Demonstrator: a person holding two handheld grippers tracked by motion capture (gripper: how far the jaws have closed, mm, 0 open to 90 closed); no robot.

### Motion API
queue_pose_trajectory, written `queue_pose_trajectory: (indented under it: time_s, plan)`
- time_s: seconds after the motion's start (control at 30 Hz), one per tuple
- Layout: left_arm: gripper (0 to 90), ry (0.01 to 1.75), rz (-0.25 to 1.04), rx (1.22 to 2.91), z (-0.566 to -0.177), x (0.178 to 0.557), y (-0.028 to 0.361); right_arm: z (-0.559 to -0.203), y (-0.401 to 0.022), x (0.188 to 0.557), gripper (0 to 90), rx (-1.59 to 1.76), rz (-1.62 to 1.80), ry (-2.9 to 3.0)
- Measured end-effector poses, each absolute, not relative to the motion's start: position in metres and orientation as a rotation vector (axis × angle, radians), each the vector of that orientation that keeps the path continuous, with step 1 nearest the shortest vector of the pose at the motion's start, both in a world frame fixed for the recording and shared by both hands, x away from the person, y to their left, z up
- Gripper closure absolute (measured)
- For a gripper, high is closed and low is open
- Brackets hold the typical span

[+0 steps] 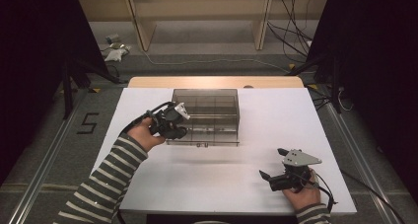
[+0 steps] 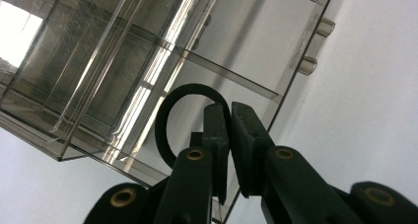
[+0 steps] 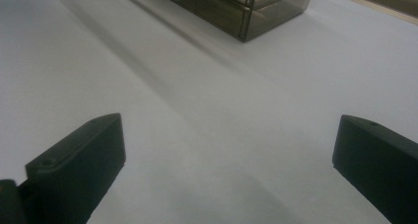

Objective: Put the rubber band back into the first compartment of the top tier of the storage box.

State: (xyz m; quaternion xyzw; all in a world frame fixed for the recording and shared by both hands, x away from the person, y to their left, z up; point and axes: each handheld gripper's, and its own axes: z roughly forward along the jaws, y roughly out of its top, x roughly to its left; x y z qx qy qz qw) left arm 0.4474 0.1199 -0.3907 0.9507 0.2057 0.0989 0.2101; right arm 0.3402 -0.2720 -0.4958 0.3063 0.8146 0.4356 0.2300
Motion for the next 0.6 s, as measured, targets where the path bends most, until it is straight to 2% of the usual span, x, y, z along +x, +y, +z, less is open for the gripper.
queue_pose_trajectory:
  time_s: [0.6]
  plan:
    - [82.8,0.579,0.287,2.64,-0.3926,0.4498,0.1192,-0.4958,-0.2719,0.3403,0.7,0.841,1.198,2.24]
